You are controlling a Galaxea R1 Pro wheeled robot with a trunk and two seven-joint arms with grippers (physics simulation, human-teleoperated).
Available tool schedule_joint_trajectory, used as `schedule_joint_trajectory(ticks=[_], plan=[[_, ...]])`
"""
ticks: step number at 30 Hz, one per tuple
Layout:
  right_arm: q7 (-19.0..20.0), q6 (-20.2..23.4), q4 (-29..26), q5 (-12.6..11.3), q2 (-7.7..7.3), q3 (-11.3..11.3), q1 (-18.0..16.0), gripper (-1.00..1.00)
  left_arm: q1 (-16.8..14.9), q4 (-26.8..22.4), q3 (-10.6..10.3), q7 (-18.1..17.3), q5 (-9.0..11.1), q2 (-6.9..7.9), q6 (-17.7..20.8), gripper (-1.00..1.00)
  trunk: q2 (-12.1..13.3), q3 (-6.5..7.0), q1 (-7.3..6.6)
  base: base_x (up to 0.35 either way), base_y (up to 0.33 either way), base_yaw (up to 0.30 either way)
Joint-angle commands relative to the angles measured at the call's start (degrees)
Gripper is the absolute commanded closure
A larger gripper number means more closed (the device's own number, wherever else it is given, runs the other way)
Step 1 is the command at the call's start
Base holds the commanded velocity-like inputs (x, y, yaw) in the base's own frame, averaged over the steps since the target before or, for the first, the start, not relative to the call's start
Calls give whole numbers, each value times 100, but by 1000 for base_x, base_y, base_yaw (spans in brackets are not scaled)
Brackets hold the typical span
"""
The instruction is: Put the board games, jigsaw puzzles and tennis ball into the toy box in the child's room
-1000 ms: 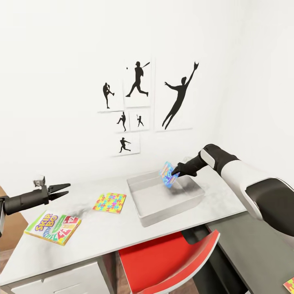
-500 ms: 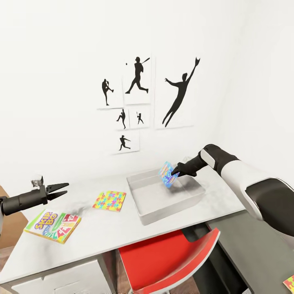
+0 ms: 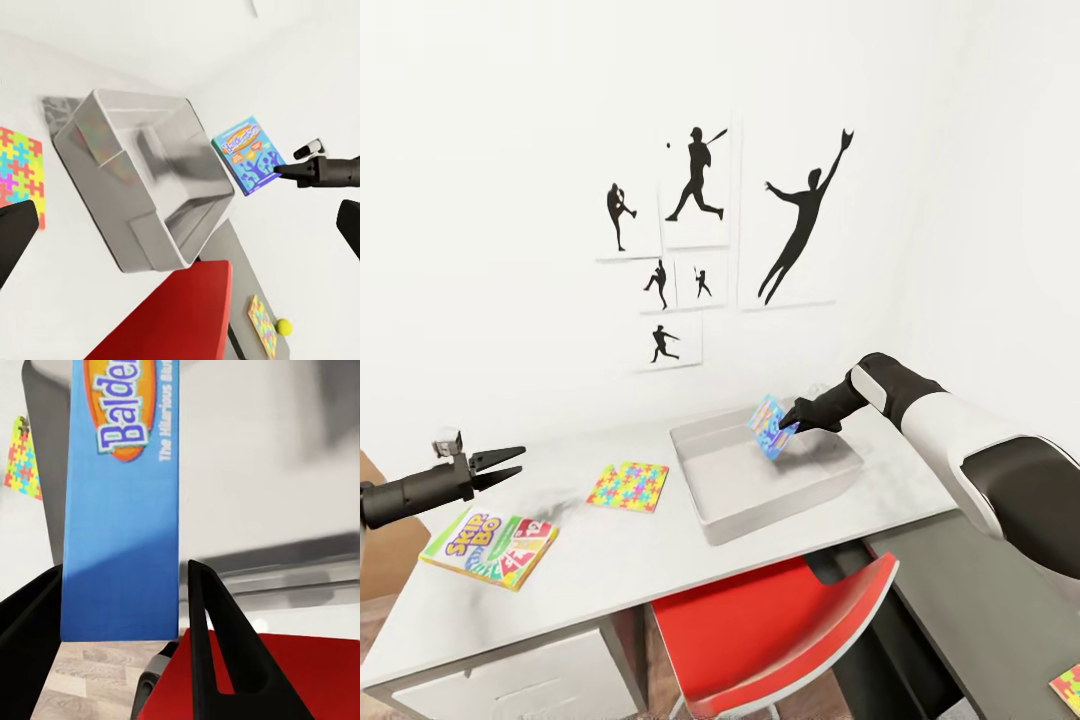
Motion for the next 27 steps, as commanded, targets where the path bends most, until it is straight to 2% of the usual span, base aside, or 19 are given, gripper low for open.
schedule_joint_trajectory(ticks=[1, 6, 27], plan=[[28, 16, -5, -21, -4, 41, -7, 100, -8, -6, 15, -51, -60, -6, 62, -100, 30, -3, -19, 0, 0, 0], [41, 19, -5, -24, -4, 37, -7, 100, -8, -7, 23, -51, -60, -6, 67, -100, 230, 39, -129, 0, 0, 0], [45, 20, 3, -25, -9, 28, -7, 100, -8, -5, 16, -51, -61, -11, 68, -100, 230, -160, -129, 0, 0, 0]])
